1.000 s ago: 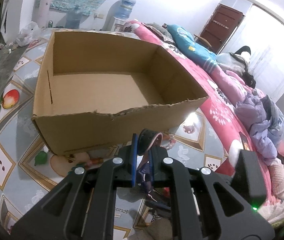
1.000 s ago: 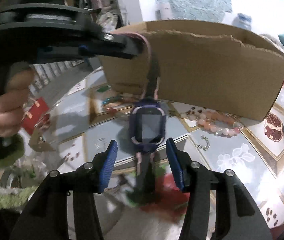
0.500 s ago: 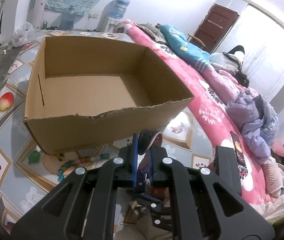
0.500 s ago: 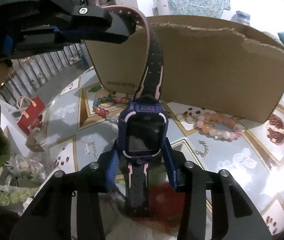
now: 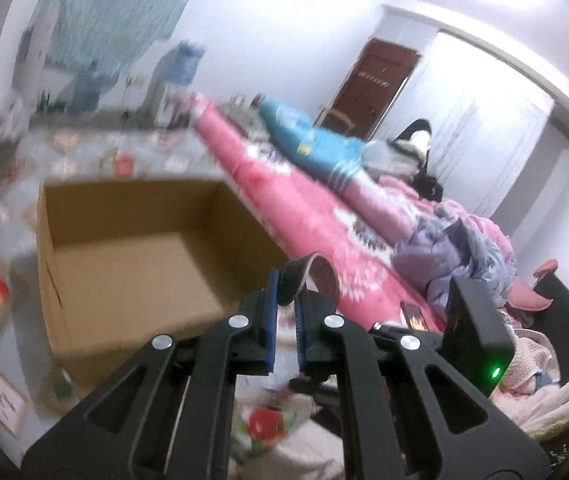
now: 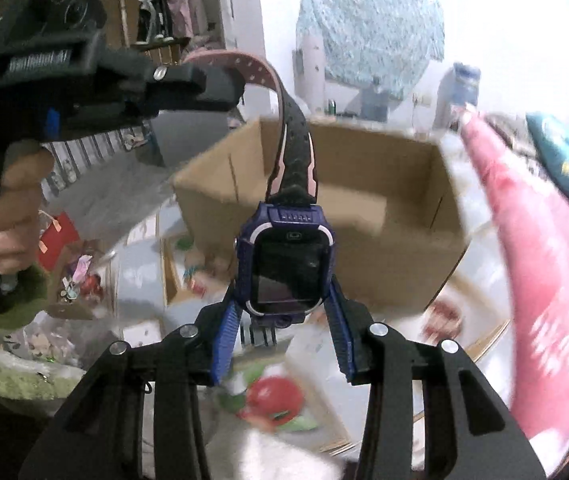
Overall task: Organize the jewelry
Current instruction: 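Lower the smartwatch into the cardboard box and open the left tool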
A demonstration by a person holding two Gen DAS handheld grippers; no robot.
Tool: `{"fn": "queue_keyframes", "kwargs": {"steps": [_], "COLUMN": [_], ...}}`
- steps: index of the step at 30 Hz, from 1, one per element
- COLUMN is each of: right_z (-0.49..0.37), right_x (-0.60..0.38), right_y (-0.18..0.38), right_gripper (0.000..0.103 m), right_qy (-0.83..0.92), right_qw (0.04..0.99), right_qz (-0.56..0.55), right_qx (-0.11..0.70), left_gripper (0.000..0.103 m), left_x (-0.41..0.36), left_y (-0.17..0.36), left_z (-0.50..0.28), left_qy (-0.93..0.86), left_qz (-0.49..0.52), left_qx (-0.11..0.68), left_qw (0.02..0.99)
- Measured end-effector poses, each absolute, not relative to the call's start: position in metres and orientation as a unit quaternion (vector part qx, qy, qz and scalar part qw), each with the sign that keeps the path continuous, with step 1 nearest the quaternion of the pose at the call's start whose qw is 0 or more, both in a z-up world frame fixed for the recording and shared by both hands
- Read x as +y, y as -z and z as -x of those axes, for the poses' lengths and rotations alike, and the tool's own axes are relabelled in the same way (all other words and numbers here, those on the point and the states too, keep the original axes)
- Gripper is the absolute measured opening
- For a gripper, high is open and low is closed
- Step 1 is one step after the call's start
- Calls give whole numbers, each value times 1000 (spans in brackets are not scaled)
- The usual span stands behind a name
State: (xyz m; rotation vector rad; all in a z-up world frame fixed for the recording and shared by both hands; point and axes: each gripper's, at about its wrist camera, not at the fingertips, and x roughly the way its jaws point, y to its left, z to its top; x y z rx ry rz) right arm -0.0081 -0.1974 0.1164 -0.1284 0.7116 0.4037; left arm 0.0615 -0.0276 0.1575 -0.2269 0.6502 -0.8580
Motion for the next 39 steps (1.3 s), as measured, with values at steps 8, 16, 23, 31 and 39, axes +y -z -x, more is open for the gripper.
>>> {"fn": "queue_keyframes", "kwargs": {"steps": [8,16,23,31,39], "right_z": [-86,-197,-258,-269,-291], "right_x": [-186,-149,-112,-112,-147], "right_y": [-167,-123,-30,-10,-59], "right_gripper": [41,41,41,47,49], "right_qy": [-240,-305,-298,-276,-270], "right_qw": [886,799,714,691,747], "right_qz": [208,317,414,443,312], "right_qx": [339,410,480,499,521], "left_gripper": [7,8,41,59,80], "left_x": [-14,5,45,66,78], "left_y": [-196,-153,-114,-109,-112], "left_z": [-110,-192,-219,-189,-154], "left_qy": [378,279,208,187,163], "left_qz": [90,56,89,110,102], "left_qx": [248,303,351,334,311], "left_qw": [888,909,909,917,931]}}
